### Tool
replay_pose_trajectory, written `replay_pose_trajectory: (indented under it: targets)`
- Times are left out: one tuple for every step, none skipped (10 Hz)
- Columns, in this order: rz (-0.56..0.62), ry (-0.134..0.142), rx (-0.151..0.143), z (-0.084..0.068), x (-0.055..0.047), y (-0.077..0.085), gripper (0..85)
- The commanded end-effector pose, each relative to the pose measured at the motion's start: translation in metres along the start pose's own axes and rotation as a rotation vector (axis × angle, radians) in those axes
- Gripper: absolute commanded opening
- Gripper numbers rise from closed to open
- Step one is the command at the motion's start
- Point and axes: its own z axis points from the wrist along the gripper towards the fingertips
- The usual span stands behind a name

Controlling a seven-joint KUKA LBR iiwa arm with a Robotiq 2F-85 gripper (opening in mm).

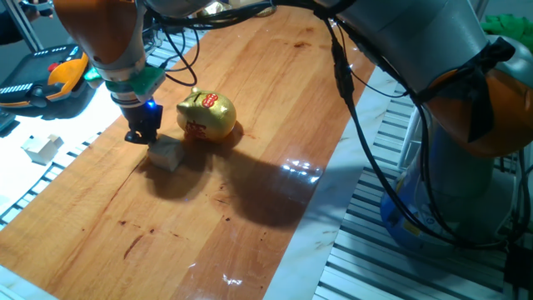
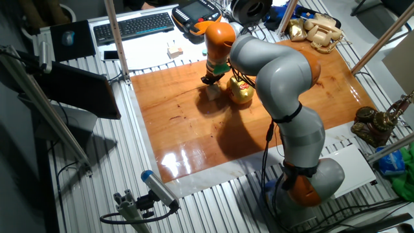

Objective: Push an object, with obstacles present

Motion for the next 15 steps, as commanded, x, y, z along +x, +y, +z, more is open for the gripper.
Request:
replay_pose_trajectory:
  targets:
    - [0.000, 0.002, 0.000, -0.001, 0.001, 0.000, 0.0]
    - [0.003, 0.003, 0.000, -0.002, 0.003, 0.000, 0.0]
    - [0.003, 0.005, 0.000, -0.002, 0.003, 0.000, 0.0]
    - [0.006, 0.006, 0.000, -0.002, 0.004, -0.001, 0.0]
    - [0.018, 0.012, -0.002, -0.003, 0.006, -0.001, 0.0]
    - [0.021, 0.015, -0.001, -0.004, 0.007, -0.001, 0.0]
    - [0.023, 0.016, 0.000, -0.005, 0.009, -0.001, 0.0]
    - [0.023, 0.017, 0.000, -0.005, 0.010, -0.001, 0.0]
    - [0.021, 0.017, 0.002, -0.005, 0.010, -0.001, 0.0]
    - [0.021, 0.017, 0.003, -0.005, 0.010, -0.001, 0.0]
    - [0.021, 0.017, 0.003, -0.005, 0.010, -0.002, 0.0]
    - [0.021, 0.014, 0.004, -0.005, 0.011, -0.003, 0.0]
    - [0.021, 0.011, 0.005, -0.004, 0.012, -0.004, 0.0]
    - [0.021, 0.008, 0.002, -0.003, 0.012, -0.005, 0.0]
    - [0.027, 0.006, 0.003, -0.003, 0.013, -0.004, 0.0]
